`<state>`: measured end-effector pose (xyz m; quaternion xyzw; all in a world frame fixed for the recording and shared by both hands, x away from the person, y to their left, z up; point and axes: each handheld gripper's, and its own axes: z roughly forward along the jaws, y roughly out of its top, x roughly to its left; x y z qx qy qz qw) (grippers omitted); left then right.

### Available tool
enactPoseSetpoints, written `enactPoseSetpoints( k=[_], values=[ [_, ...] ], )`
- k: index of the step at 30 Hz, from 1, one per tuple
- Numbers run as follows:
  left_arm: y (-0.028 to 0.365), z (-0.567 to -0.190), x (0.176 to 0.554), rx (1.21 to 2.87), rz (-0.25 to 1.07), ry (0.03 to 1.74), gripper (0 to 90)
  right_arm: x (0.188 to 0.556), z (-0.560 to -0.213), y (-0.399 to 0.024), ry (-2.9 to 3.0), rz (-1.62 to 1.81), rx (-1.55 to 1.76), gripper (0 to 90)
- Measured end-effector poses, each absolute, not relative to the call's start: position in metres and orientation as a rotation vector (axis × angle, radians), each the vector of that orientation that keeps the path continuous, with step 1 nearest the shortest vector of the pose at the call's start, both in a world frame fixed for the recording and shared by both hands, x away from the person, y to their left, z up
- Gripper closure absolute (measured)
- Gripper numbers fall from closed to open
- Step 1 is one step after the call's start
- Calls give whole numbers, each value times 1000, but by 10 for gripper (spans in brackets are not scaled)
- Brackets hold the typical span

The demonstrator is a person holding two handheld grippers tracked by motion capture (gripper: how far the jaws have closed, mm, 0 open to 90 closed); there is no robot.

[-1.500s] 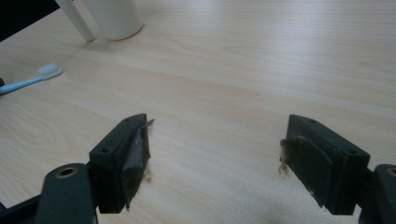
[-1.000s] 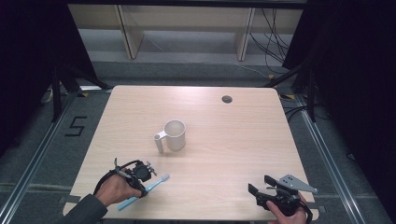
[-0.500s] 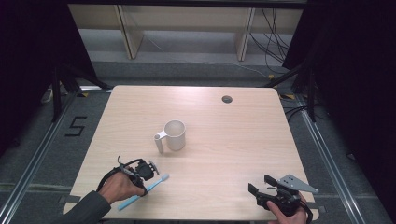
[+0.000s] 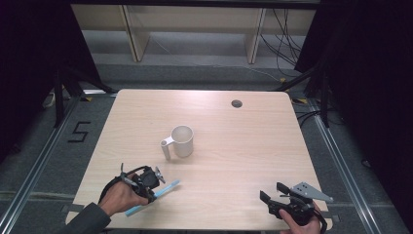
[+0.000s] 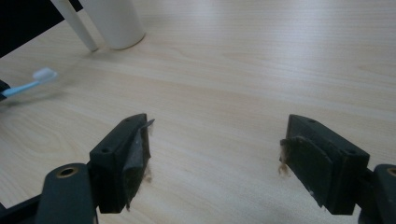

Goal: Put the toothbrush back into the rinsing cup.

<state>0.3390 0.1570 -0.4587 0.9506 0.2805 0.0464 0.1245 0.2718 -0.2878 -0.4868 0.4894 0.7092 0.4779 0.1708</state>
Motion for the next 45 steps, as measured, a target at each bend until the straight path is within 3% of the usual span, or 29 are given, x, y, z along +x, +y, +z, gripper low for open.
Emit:
enactPoseSetpoints(
  k=[10,26,45],
  values=[
    [166,-417,340,2435,250,777,785,271,-486,-289,2011,1339,1397,237],
    [175,-410,353,1992,329,802,785,271,-486,-290,2005,1341,1398,239],
    [188,-410,375,1691,459,821,785,270,-487,-290,2003,1342,1397,239]
  ],
)
